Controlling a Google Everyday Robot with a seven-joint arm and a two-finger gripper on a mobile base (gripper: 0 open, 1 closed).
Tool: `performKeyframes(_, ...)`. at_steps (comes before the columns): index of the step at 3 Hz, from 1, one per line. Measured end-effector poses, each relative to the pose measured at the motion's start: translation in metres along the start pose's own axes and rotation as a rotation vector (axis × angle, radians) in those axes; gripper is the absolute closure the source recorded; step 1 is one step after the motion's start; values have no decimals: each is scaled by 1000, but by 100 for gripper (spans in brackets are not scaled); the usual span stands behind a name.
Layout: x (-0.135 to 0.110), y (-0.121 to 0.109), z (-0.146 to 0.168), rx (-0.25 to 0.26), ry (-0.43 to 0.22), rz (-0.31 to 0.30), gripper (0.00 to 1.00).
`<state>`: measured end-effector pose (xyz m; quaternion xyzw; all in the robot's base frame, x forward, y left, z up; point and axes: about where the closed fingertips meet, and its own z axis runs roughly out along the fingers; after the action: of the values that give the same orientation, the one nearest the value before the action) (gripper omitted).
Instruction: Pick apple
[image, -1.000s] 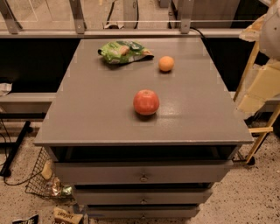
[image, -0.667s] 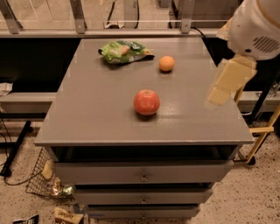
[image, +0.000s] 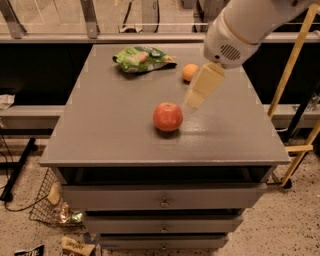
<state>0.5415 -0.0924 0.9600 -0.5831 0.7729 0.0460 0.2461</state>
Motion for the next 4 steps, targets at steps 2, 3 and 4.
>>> performKeyframes(2, 0, 28, 68, -227, 20, 29, 0)
performKeyframes(3, 0, 41, 83, -287, 53, 24, 0)
performKeyframes(4, -7, 45, 92, -314, 72, 0, 0)
